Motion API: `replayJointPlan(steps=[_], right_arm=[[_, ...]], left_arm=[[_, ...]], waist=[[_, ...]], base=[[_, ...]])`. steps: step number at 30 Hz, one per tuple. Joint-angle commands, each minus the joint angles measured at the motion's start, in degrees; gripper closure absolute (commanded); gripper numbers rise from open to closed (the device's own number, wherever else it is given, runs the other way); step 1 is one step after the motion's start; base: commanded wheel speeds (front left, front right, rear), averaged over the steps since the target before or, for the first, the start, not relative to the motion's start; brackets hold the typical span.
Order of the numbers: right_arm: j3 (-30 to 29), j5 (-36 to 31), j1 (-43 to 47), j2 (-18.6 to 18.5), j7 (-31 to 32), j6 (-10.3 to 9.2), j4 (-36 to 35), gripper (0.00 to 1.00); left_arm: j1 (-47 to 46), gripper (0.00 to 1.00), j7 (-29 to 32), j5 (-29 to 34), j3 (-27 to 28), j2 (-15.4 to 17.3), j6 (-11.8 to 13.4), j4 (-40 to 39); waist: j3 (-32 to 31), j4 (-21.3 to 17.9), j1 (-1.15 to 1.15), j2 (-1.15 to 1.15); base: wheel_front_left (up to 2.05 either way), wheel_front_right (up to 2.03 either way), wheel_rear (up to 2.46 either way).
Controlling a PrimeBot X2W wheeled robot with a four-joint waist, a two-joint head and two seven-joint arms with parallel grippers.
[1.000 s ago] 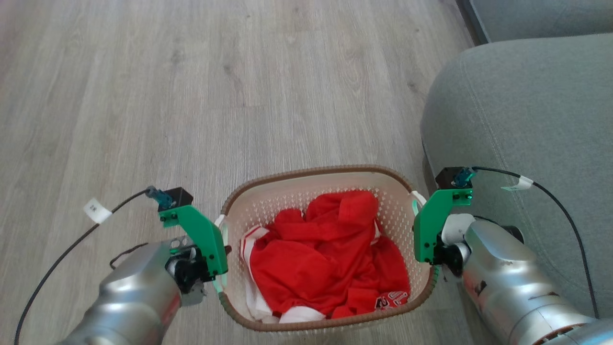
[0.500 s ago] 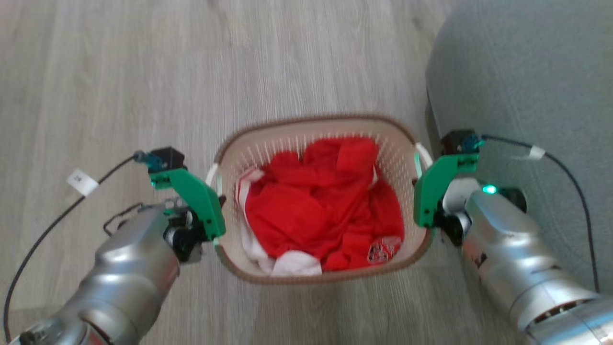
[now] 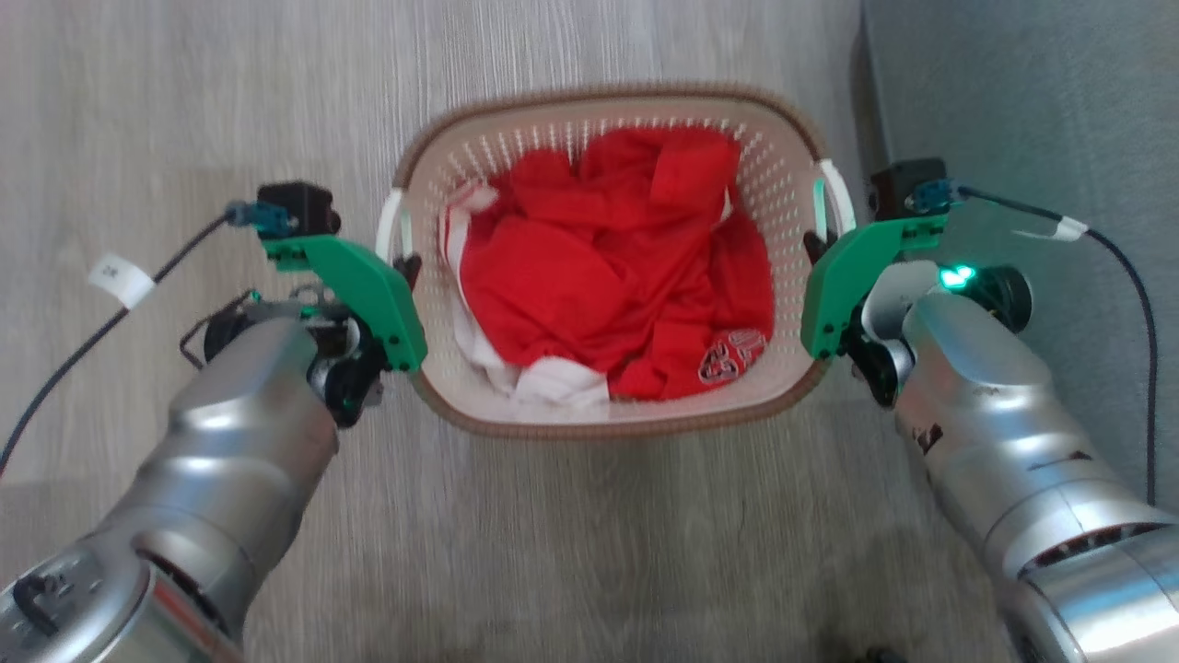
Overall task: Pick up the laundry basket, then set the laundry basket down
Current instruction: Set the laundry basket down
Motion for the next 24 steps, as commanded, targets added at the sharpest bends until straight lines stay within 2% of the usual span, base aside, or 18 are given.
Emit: replayJointPlan(steps=[1, 9, 24], right_arm=[[-0.43, -0.83, -0.43, -2.51, -1.08, -0.59, -0.11, 1.00], [-4.97, -5.09, -2.10, -3.07, -5.33, -0.59, -0.11, 1.00], [-16.23, -16.21, -4.96, -3.33, -9.51, -0.59, -0.11, 1.00]], left_arm=[[-2.84, 1.00, -1.84, 0.28, 1.04, 4.17, 0.55, 1.81], [-5.43, 1.00, -6.31, 1.19, 0.52, 4.01, 0.55, 1.22], [-7.73, 1.00, -8.98, 0.95, -0.61, 3.38, 0.55, -0.35]], waist=[[3.50, 0.29, -0.02, 0.00], [11.29, 0.26, -0.02, 0.00], [22.05, 0.71, -0.02, 0.00]], base=[[0.00, 0.00, 0.00], [0.00, 0.00, 0.00], [0.00, 0.00, 0.00]])
